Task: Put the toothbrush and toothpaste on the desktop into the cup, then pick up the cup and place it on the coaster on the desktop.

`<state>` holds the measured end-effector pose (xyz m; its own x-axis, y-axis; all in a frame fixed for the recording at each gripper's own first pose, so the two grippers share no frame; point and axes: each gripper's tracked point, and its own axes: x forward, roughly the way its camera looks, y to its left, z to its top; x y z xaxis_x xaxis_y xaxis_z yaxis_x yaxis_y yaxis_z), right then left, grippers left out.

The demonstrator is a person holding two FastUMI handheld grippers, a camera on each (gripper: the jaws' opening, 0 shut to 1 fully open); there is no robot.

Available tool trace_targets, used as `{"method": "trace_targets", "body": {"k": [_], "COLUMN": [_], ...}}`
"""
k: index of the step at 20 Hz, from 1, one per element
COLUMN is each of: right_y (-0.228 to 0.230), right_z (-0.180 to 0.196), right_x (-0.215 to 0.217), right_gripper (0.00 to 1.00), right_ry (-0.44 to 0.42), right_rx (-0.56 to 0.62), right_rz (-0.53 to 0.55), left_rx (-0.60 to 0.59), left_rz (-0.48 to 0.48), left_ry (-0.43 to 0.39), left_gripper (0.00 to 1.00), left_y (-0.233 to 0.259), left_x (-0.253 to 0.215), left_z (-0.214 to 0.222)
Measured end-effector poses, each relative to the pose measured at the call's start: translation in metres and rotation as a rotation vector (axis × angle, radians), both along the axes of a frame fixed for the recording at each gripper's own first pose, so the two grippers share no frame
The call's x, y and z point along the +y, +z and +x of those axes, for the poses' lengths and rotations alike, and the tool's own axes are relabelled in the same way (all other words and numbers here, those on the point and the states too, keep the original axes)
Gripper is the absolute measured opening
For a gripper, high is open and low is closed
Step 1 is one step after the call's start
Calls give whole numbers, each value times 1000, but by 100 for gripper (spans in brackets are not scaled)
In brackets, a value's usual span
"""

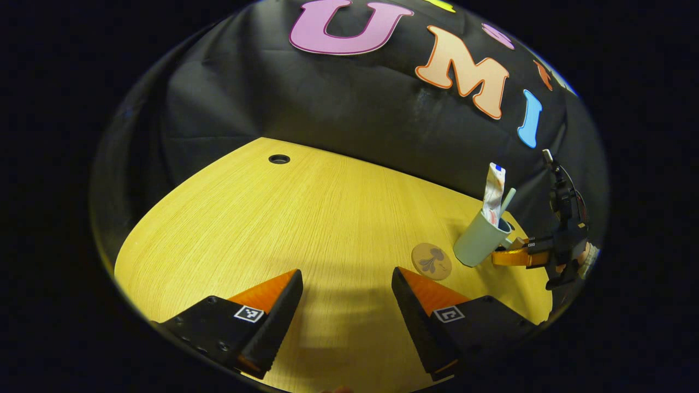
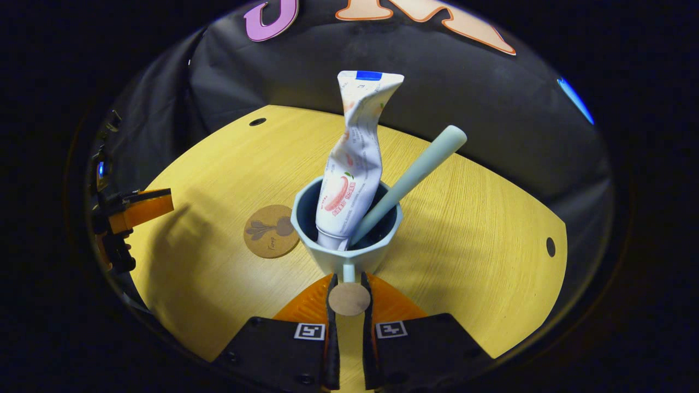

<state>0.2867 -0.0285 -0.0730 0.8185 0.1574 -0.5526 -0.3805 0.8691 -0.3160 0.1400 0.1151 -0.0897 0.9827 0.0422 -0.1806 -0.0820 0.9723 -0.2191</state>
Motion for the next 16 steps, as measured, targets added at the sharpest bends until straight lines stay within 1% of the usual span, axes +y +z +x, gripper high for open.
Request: {"method": "trace_targets", "body": {"k": [7, 8, 9, 10, 12, 14, 15, 16], "right_y": [-2, -1, -2, -3, -3, 0, 1, 2], "right_z": [-1, -1, 0, 0, 1, 3, 3, 3], "right_x": [-2, -2, -2, 0, -2, -3, -4, -2], "right_gripper": [19, 17, 12, 13, 10, 9, 5, 5], "right_ry": [3, 0, 11, 29, 55, 56, 55, 61], "right_rx": [24, 20, 17, 18, 26, 3, -11, -25], "right_rz": [-33, -37, -37, -35, -10, -14, -15, -21], "left_rx": [-1, -1, 1, 2, 2, 7, 7, 8], "left_rz": [2, 0, 0, 0, 2, 9, 12, 14], "left_ry": [0, -2, -3, -5, -8, -6, -6, -6], "left_gripper": [96, 96, 96, 96, 96, 96, 96, 96], "left_y": [-1, -1, -1, -1, -1, -2, -2, -3], "left_x": [2, 2, 1, 1, -1, -2, -1, -1], "left_z": [-1, -1, -1, -1, -3, -4, -5, -5]}}
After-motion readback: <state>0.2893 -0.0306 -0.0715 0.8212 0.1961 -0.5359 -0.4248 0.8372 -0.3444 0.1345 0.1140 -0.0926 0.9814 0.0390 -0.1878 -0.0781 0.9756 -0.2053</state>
